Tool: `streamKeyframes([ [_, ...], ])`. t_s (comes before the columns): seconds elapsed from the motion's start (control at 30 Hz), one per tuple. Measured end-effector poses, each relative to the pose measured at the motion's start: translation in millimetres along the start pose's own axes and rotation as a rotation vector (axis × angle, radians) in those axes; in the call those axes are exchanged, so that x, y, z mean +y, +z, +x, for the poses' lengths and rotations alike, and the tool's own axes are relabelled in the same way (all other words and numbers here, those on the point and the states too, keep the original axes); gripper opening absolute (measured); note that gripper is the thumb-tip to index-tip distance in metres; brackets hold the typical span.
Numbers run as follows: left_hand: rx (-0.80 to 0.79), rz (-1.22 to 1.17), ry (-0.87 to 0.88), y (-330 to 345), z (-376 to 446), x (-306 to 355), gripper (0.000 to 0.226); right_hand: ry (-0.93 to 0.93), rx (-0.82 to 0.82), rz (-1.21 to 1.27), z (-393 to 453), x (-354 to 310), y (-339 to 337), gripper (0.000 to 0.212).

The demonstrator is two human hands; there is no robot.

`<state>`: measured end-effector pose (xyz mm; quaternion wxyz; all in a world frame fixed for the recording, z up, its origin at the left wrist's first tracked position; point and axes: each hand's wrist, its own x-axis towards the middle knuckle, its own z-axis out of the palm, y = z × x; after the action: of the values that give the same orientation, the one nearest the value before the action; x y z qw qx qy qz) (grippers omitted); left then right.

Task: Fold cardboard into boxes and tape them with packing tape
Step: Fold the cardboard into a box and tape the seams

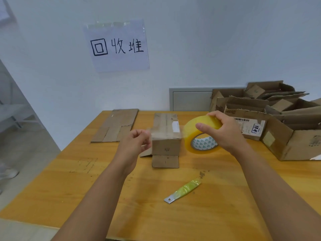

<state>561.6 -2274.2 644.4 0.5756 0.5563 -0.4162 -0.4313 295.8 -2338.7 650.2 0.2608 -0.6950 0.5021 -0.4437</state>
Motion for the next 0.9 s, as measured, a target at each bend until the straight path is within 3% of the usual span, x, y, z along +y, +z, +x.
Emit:
streamKeyframes([
  [0.1, 0.047, 0.006, -0.018, 1, 6, -3, 0.030, 0.009, 0.003, -0.013, -1, 4, 4, 0.068],
  [0.3, 0.092, 0.124, 0.018, 2, 15, -13, 0.021, 0.023, -0.009, -0.034, 0, 12, 9, 0.083],
  [0.43, 0.151, 0.205, 0.067, 5, 21, -18, 0.009, 0.029, -0.016, -0.051, 2, 18, 14, 0.076],
  [0.9, 0.189, 0.392, 0.104, 13, 47, -29, 0.012, 0.043, -0.010, -0.077, 8, 34, 23, 0.073],
])
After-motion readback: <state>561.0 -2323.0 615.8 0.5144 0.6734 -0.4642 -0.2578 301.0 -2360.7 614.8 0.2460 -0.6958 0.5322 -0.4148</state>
